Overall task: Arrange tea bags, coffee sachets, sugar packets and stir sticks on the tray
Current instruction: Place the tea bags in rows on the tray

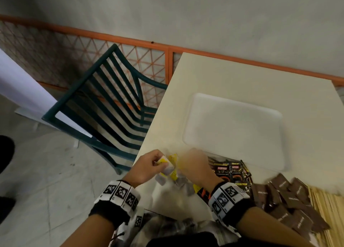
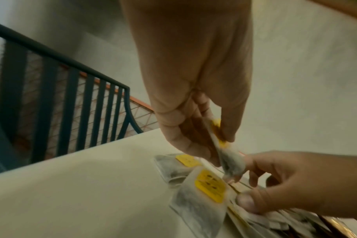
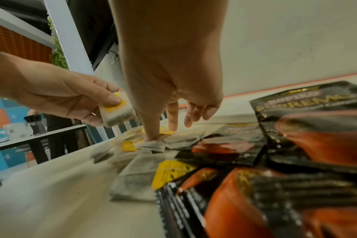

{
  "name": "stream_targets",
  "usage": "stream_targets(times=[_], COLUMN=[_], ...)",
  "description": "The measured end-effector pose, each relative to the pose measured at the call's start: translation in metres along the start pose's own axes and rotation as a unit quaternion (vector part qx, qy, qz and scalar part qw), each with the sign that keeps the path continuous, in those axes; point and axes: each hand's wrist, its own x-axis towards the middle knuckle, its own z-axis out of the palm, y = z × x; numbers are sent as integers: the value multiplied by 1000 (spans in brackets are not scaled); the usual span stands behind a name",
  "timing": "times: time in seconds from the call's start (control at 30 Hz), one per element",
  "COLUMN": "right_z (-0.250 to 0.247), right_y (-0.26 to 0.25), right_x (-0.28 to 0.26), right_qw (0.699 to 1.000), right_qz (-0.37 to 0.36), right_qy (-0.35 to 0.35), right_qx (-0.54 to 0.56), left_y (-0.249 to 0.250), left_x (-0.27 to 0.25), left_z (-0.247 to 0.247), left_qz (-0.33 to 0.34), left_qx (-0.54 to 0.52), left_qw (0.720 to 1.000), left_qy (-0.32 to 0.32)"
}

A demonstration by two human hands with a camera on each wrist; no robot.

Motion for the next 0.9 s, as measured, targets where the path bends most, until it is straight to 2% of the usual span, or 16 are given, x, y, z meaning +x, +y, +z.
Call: stream_targets(times=[0.1, 0.17, 0.27, 0.37, 0.43, 0.53, 0.6, 0.67, 0.8, 0.9], right_z=[-1, -6, -23, -37, -39, -34, -30, -27, -16, -6], right_y=[1, 2, -1, -14, -26, -37, -43, -48, -47, -39], right_x=[-2, -4, -8, -7, -3, 3, 4, 3, 2, 1], right_qw=[999, 991, 947, 905, 889, 901, 918, 926, 930, 975], right_qz=[-19, -34, -44, -55, -62, -56, -63, -83, -59, -33], right_qy=[11, 22, 5, -22, -32, 3, 27, 19, -27, 2], right_qx=[38, 126, 317, 422, 453, 431, 390, 369, 362, 218], left_y=[-6, -8, -7, 3, 13, 21, 22, 19, 5, -4], left_x=[1, 1, 1, -1, -3, -7, -9, -12, -15, -17], left_z=[-5, -7, -9, -5, -3, -4, -8, -11, -18, -24], left_qz=[-26, -36, -51, -72, -95, -122, -116, -103, -98, -96], left_qx=[-60, -70, -83, -165, -229, -286, -273, -259, -267, -251], left_qw=[998, 996, 994, 984, 969, 950, 954, 960, 958, 960], left_qy=[18, 39, 56, 18, -13, -41, -49, -42, 35, 80])
